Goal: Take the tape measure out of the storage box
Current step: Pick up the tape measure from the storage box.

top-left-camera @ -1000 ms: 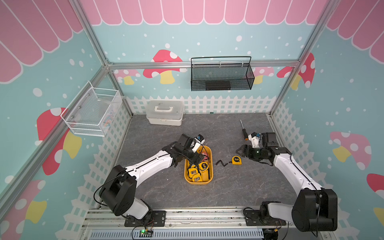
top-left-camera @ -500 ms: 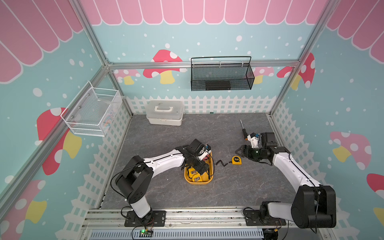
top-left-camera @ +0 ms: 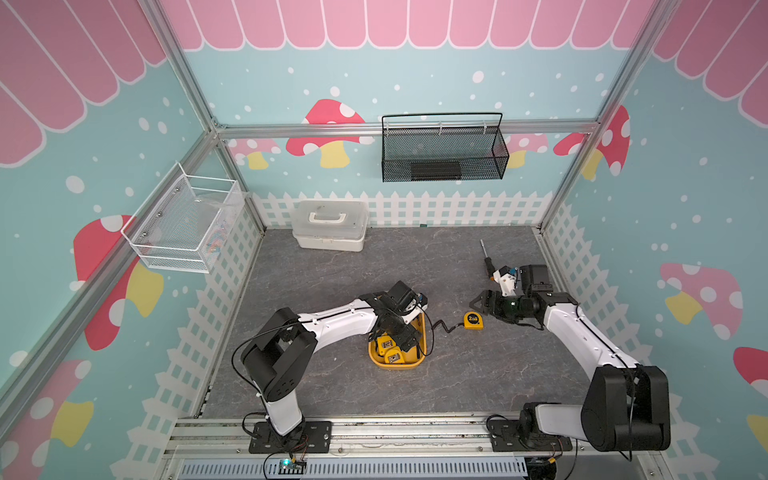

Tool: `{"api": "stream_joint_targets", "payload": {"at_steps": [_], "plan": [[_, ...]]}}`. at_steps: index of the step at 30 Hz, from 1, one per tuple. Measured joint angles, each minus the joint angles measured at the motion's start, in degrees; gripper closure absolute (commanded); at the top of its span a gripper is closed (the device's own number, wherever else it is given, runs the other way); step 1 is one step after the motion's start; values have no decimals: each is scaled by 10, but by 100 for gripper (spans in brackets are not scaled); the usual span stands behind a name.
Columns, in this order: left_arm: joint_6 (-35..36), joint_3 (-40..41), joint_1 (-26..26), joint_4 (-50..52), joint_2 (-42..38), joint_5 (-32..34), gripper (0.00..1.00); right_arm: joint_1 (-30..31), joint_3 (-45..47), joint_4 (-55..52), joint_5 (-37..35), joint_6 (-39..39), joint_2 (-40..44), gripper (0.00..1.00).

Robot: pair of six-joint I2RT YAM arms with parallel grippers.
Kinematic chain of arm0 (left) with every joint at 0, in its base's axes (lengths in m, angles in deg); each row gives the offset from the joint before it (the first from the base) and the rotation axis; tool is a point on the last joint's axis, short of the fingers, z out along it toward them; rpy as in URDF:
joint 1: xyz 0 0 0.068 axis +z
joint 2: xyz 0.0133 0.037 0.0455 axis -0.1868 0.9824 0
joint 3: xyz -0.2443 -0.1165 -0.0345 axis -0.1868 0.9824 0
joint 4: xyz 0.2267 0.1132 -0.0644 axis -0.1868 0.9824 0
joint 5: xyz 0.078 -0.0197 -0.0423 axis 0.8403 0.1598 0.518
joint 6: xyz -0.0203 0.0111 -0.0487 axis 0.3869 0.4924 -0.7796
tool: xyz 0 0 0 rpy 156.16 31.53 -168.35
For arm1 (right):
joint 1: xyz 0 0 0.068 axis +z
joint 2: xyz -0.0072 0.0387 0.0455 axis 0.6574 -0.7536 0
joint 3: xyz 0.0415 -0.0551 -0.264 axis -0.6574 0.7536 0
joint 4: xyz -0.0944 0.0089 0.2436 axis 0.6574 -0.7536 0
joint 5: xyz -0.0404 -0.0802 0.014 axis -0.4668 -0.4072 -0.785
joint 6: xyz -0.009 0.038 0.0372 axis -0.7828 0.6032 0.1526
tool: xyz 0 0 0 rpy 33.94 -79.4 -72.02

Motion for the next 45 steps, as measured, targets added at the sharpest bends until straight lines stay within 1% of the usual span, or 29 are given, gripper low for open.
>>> {"api": "stream_joint_targets", "payload": {"at_steps": [10,26,37,45], "plan": [[-2,-16,-6,4,25,5,15,0,5,5,0,0,-7,23],[-2,-24,-19,12,45,22,20,0,8,8,2,0,-10,24],[-1,-28,-22,20,54,30,30,0,8,12,7,-2,-22,24],[0,-32,-22,24,54,36,33,0,9,13,7,-4,-22,24]]}}
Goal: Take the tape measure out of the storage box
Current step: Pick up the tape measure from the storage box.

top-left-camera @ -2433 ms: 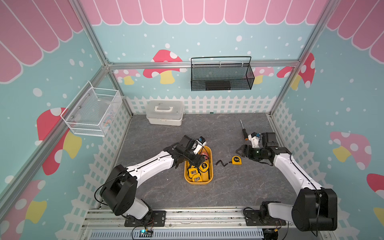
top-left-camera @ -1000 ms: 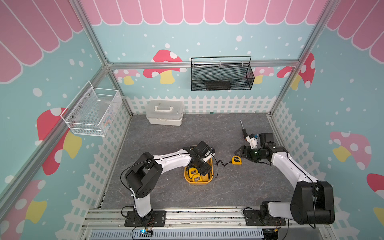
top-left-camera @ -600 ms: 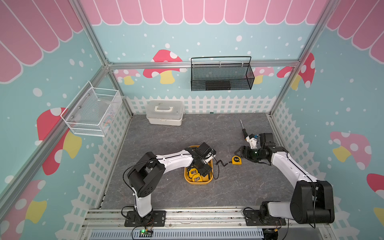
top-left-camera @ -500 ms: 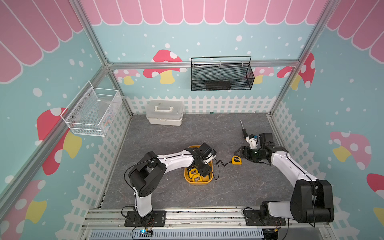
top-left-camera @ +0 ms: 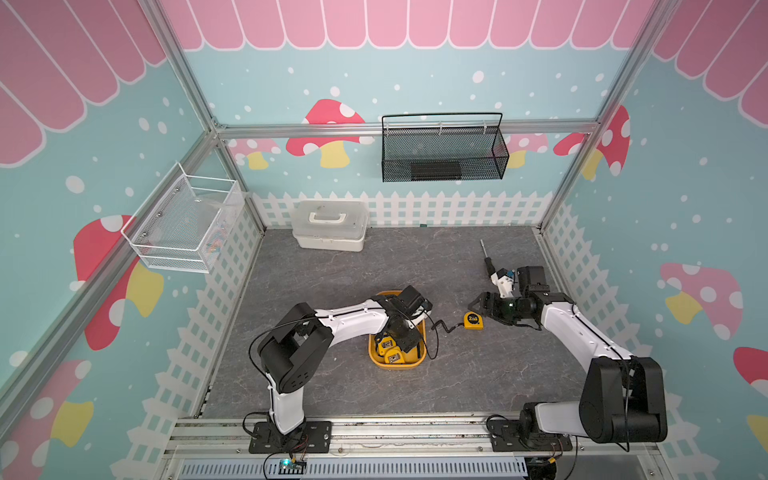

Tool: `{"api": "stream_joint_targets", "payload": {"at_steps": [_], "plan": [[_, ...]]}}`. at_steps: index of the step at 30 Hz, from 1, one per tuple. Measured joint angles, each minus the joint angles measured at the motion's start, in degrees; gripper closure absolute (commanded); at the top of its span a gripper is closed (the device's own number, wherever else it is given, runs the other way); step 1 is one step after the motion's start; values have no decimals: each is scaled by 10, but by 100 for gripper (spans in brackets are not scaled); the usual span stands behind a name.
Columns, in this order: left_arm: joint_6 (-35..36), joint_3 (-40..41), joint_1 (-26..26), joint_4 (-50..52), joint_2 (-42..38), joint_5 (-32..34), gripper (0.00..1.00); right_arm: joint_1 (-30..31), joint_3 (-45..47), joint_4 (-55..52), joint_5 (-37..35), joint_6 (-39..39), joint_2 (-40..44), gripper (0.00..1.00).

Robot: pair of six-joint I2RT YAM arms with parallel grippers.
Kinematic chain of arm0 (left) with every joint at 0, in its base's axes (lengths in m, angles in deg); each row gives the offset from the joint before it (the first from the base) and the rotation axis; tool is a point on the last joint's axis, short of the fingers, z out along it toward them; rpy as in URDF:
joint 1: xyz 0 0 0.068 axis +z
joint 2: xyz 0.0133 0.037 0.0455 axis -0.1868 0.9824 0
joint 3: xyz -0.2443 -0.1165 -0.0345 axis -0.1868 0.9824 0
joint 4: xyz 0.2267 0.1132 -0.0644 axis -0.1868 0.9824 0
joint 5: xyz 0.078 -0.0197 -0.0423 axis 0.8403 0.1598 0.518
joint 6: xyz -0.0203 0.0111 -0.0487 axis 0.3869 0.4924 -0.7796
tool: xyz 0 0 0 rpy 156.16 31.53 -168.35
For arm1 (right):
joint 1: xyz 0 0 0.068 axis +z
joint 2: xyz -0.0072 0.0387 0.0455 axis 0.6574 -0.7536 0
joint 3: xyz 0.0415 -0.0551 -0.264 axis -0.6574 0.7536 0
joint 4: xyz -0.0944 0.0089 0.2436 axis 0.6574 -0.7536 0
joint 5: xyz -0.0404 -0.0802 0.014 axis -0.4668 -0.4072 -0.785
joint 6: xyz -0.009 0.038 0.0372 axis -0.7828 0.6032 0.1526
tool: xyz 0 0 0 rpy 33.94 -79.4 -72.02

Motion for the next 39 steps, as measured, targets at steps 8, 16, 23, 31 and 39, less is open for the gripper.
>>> {"api": "stream_joint_targets", "payload": {"at_steps": [8,16,23,31,39], "plan": [[0,-2,0,1,0,8,35,0,0,1,0,-3,0,24],[3,-2,0,1,-1,9,39,0,0,1,0,-5,0,25],[12,2,0,1,-22,8,40,0,0,0,3,-5,0,26],[27,23,0,1,-92,9,40,0,0,-1,20,-4,4,29],[43,25,0,0,-147,21,40,38,-26,-1,43,10,17,30]]}}
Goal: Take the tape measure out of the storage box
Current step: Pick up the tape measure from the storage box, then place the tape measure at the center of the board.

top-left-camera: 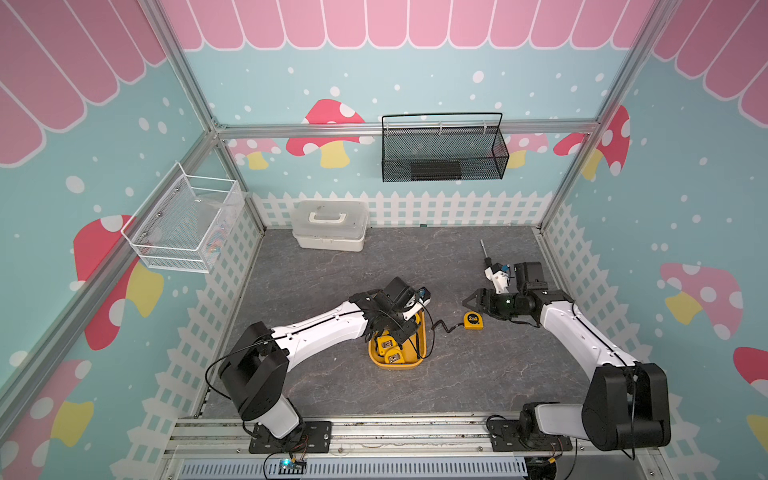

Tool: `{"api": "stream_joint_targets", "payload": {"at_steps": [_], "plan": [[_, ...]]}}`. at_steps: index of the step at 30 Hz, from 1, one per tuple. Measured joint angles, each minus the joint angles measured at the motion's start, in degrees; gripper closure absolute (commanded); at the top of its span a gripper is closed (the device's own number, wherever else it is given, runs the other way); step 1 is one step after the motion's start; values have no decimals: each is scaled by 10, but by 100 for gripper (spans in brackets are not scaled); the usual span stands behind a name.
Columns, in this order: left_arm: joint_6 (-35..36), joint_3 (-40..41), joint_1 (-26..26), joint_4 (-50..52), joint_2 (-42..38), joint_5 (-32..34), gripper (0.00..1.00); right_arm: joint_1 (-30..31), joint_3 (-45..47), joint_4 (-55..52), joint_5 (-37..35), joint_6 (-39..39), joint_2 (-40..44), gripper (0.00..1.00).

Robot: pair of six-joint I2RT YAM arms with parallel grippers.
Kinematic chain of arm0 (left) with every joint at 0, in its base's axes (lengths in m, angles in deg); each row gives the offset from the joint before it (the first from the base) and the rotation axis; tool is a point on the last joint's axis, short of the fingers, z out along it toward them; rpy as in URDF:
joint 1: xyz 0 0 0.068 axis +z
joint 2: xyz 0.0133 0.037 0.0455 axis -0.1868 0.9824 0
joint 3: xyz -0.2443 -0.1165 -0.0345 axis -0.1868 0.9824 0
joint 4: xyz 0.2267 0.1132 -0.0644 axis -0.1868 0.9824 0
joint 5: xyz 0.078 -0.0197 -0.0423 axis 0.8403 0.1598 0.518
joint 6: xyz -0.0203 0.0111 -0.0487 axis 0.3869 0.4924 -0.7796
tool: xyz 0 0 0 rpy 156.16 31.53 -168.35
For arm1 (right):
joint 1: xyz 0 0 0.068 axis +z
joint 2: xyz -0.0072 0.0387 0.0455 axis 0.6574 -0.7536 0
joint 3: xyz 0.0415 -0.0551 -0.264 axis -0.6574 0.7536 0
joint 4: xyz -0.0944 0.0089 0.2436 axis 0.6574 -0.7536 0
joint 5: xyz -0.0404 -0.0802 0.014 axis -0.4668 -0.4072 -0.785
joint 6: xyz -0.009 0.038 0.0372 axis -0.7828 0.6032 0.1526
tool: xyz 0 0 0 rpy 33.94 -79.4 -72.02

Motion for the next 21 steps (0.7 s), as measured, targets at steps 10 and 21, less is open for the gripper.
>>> {"api": "stream_joint_targets", "payload": {"at_steps": [10,21], "plan": [[9,39,0,-56,-46,20,40,95,-3,93,56,78,-1,34],[8,74,1,-120,-69,21,40,160,-3,204,86,149,-54,41]]}}
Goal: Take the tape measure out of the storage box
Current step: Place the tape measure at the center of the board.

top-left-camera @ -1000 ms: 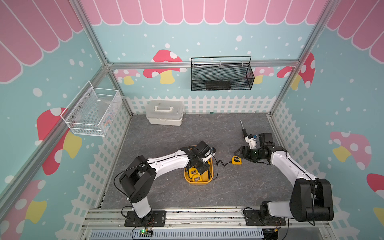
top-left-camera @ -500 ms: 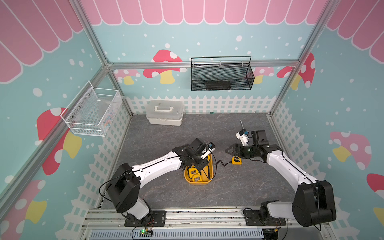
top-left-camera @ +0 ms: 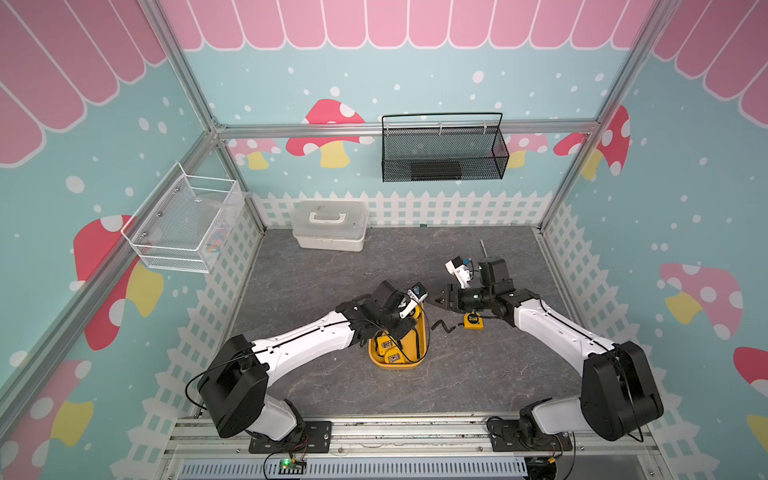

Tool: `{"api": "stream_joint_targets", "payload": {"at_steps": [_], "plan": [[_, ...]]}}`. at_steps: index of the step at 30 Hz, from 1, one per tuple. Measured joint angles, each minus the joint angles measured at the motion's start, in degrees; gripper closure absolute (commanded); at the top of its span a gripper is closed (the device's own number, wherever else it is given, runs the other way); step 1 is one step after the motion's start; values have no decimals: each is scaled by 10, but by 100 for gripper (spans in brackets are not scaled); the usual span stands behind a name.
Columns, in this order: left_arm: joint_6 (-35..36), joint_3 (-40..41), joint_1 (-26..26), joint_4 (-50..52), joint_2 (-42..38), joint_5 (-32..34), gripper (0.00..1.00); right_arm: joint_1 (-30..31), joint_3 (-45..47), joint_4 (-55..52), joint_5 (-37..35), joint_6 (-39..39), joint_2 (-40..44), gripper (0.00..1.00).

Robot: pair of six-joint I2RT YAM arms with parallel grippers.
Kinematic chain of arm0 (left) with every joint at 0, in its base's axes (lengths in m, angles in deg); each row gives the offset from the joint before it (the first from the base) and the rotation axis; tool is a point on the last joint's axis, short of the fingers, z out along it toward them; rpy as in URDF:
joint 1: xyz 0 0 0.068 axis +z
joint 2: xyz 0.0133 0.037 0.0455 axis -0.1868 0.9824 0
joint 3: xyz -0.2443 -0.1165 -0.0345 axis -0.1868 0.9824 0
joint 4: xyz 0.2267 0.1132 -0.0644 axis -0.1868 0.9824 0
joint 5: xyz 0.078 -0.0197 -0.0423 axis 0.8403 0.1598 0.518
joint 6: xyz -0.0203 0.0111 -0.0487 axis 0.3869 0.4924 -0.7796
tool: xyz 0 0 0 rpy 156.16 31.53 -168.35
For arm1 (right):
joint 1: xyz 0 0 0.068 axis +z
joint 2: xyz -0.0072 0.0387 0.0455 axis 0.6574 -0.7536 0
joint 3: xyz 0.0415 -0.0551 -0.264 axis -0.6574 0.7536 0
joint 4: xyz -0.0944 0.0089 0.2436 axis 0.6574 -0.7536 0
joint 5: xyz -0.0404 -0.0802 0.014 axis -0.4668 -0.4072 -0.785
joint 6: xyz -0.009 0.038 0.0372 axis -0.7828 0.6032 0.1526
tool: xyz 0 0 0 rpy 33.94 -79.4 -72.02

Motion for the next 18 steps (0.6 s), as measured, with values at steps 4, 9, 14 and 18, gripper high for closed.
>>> {"api": "stream_joint_targets", "payload": {"at_steps": [4,9,14,18], "plan": [[-1,10,3,-12,-11,-5,40,15,-1,17,4,10,-17,43],[-2,11,8,-25,-15,-13,40,30,-15,31,9,17,-30,43],[-2,11,11,-30,-15,-21,40,44,-17,44,16,23,-36,44],[-2,11,11,-31,-15,-27,40,49,-17,52,18,26,-39,45]]}}
